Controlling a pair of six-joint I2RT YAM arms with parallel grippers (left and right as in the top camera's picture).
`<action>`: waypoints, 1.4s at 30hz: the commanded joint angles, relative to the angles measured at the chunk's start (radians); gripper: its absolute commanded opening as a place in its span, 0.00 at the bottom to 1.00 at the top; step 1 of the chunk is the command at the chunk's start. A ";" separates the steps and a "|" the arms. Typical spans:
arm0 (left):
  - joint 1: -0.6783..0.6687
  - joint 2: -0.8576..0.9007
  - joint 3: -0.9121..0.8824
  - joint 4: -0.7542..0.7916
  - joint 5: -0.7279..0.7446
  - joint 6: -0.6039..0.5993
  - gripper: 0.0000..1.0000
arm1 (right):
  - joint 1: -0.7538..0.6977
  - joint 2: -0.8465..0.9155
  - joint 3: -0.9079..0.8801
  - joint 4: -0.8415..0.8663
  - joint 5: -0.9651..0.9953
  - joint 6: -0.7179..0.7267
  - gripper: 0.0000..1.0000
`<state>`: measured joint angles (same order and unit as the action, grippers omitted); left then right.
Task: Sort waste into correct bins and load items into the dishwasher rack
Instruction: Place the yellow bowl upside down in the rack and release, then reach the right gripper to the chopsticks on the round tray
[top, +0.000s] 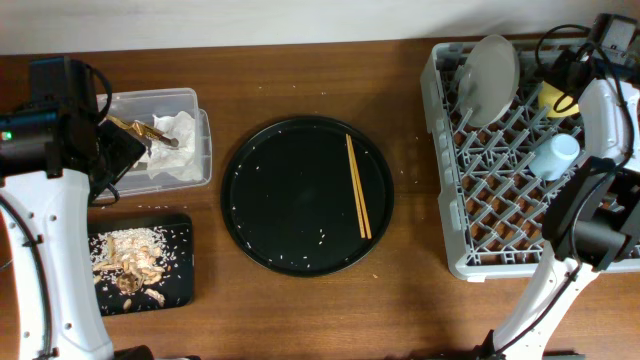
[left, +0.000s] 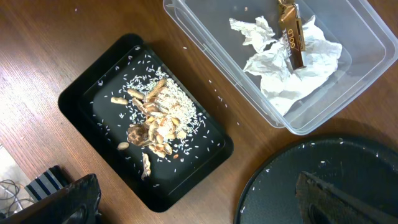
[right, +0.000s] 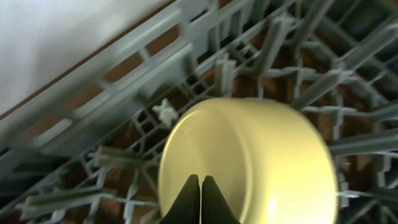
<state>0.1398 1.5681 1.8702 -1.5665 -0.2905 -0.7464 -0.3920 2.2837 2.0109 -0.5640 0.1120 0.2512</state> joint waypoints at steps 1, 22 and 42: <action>0.001 -0.002 0.009 0.001 -0.003 -0.009 1.00 | -0.008 0.002 0.002 -0.023 0.134 -0.007 0.04; 0.001 -0.002 0.009 0.001 -0.003 -0.009 0.99 | 0.325 -0.369 0.081 -0.684 -0.420 -0.117 0.75; 0.001 -0.002 0.009 0.001 -0.003 -0.009 0.99 | 0.941 0.079 0.024 -0.657 -0.010 0.210 0.73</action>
<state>0.1398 1.5688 1.8702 -1.5661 -0.2901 -0.7464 0.5488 2.3444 2.0548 -1.2373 0.0422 0.4461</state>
